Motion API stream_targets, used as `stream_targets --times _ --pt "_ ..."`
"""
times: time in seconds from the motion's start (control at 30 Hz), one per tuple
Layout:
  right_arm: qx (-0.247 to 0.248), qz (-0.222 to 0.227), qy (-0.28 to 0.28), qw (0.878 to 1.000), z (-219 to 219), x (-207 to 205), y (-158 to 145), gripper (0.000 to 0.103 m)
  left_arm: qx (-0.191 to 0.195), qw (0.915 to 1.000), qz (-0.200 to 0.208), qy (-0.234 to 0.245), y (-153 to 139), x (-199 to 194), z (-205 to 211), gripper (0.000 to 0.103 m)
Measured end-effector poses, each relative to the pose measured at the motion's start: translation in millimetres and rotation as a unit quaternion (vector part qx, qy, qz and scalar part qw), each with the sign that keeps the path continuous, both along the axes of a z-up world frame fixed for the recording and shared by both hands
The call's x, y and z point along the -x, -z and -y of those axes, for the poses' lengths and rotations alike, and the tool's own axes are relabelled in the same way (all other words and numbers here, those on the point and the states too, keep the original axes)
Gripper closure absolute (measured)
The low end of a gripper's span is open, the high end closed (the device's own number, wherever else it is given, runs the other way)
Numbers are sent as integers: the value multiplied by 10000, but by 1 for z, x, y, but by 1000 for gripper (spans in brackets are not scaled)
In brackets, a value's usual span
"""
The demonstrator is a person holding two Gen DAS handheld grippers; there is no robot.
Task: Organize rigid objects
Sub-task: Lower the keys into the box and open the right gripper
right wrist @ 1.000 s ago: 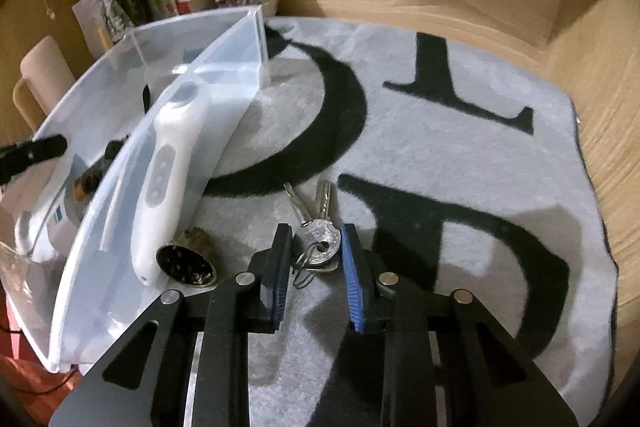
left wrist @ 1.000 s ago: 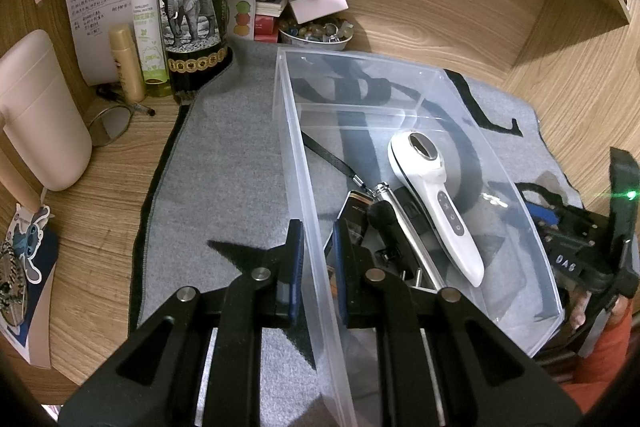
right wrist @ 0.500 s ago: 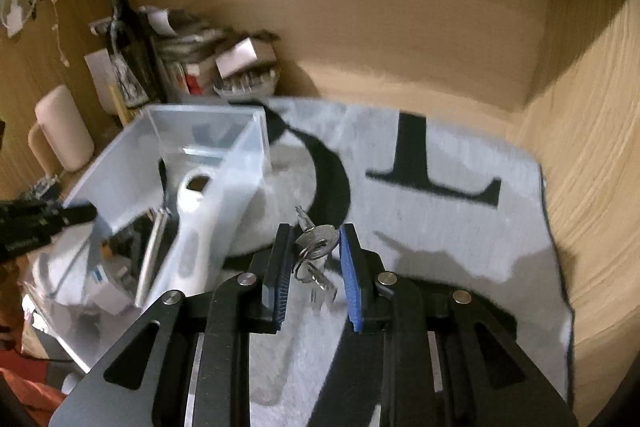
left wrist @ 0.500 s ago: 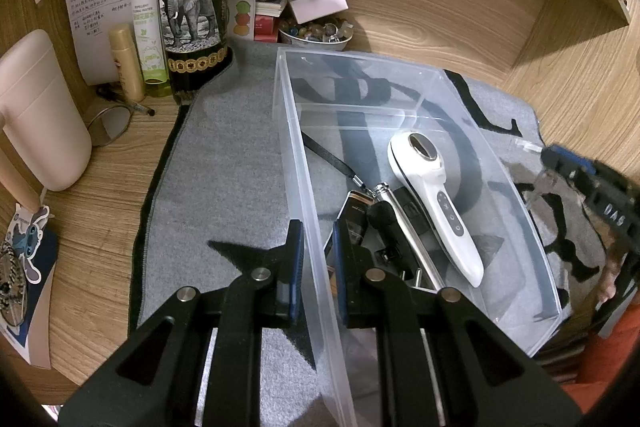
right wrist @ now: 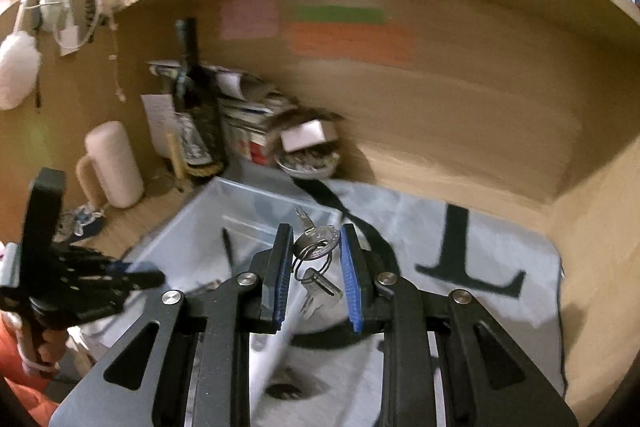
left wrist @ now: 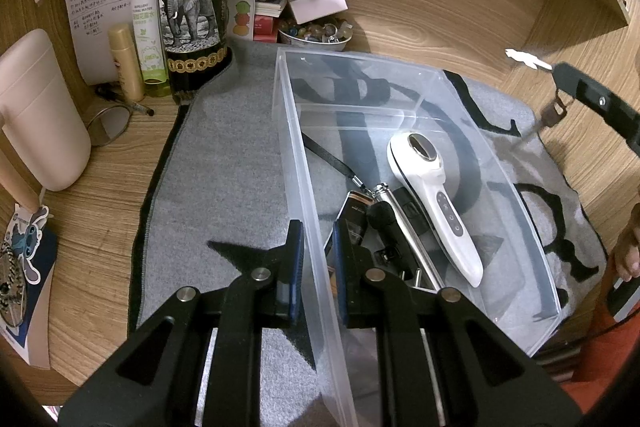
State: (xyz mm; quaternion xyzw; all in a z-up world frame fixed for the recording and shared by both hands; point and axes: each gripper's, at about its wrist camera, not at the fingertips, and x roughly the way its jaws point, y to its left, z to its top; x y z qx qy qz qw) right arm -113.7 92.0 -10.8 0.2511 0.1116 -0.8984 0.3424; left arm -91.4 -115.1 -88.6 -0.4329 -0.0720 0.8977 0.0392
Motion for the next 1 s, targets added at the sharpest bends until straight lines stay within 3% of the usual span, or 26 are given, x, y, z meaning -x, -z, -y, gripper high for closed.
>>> stream_targets --times 0.3,0.53,1.0 --pt "-157 192 -621 9978 35 -6 12 82 -2 10000 -4 -1 0 0 -2 90" --pt "-520 862 -940 9905 60 5 47 81 -9 10000 -4 2 0 -1 -3 90" --pt "-909 1173 -976 9841 67 3 67 83 -12 10000 -4 -5 -1 0 -4 90"
